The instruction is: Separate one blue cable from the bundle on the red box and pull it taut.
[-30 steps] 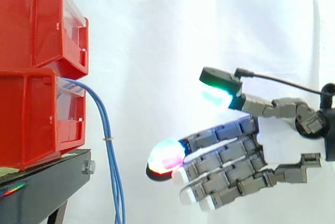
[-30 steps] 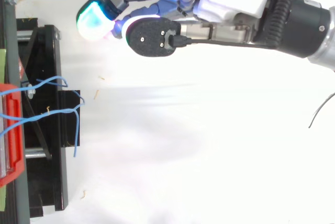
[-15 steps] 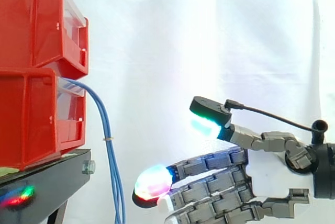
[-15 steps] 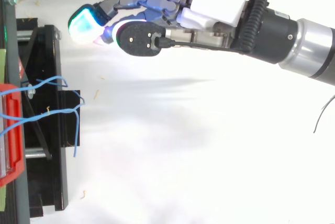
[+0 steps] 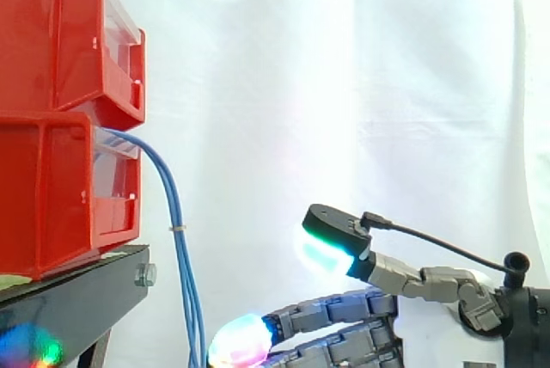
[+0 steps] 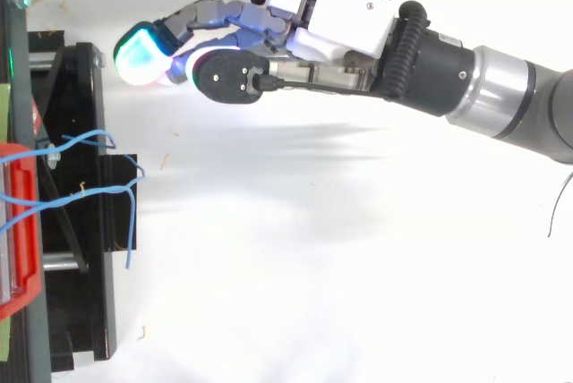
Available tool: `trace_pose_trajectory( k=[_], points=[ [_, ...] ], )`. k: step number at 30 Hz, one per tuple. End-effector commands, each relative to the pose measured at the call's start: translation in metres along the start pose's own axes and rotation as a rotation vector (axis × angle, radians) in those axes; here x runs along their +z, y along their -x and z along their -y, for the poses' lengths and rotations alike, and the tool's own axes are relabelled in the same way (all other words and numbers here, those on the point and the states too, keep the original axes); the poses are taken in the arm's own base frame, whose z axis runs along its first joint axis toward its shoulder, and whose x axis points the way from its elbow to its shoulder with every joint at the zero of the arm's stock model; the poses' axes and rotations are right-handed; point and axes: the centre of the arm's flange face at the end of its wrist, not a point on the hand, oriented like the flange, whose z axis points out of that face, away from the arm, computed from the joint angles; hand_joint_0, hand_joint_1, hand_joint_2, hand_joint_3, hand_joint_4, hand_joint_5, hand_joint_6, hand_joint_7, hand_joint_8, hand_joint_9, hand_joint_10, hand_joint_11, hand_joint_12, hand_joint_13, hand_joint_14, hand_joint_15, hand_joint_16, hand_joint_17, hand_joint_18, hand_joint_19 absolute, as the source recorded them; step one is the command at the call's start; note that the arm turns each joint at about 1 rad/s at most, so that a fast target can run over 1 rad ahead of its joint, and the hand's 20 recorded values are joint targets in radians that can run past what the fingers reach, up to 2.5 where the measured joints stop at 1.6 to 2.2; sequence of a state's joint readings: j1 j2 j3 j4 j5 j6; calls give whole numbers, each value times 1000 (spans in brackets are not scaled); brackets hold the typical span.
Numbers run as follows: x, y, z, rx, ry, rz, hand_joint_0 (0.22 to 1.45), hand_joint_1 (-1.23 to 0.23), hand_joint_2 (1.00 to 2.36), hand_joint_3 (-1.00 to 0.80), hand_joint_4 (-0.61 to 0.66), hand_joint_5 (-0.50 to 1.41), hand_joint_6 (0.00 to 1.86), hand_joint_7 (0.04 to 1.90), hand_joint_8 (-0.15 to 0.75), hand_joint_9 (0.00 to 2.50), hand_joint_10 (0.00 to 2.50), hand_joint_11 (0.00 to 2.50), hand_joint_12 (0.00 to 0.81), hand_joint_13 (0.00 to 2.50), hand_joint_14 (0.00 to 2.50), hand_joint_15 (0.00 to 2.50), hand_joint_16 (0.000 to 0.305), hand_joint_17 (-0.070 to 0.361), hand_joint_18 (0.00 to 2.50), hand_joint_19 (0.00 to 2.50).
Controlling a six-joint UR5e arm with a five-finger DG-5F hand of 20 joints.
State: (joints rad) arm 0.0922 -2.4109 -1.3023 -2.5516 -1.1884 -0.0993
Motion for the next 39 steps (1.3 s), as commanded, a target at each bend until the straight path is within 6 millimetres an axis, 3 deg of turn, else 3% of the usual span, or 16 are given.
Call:
trace_pose_trajectory(
  k=[1,8,24,39],
  points=[
    [0,1,0,-8,1,1,491,-342,1000,-500,192,-195,501,676,241,589,7,179,403,502,10,279,54,121,272,351],
    [11,-10,5,-63,42,-10,493,-355,1000,-500,198,-191,502,682,243,607,8,190,404,525,11,284,54,121,293,363],
    [25,-47,-20,-63,100,-105,500,-383,1000,-500,227,-175,502,691,252,674,9,224,402,574,12,316,54,122,345,376],
    [28,-55,-29,-49,109,-115,515,-516,1000,-500,331,-79,503,910,260,784,10,238,395,625,13,328,52,118,408,393]
  ],
)
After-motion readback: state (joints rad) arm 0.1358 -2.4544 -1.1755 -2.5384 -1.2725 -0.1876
